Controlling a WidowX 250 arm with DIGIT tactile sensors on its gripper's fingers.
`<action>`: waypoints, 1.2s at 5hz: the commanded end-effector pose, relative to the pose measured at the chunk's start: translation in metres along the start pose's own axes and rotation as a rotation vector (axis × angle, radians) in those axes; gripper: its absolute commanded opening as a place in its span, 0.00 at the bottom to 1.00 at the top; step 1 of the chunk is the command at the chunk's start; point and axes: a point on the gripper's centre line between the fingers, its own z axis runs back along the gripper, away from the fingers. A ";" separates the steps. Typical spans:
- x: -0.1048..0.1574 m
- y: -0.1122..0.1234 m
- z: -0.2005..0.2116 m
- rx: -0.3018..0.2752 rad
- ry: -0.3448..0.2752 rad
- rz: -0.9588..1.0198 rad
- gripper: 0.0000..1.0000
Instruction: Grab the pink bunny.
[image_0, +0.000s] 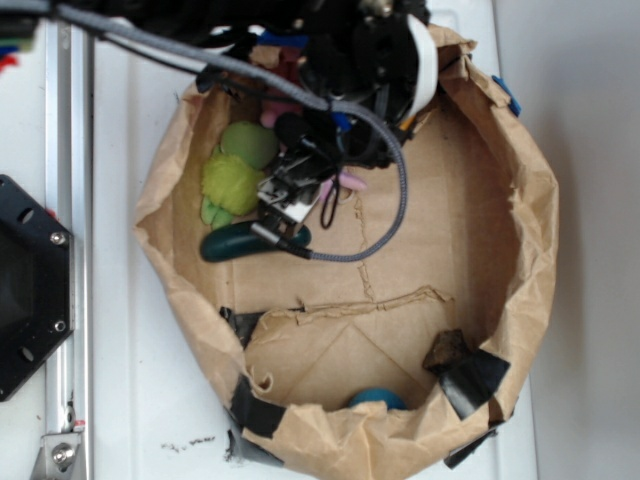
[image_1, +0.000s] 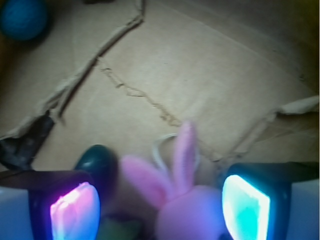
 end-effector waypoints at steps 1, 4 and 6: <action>-0.008 0.028 0.017 0.049 -0.037 0.037 1.00; -0.008 0.031 -0.008 0.137 -0.012 0.057 1.00; -0.003 0.018 -0.014 0.136 0.022 0.018 1.00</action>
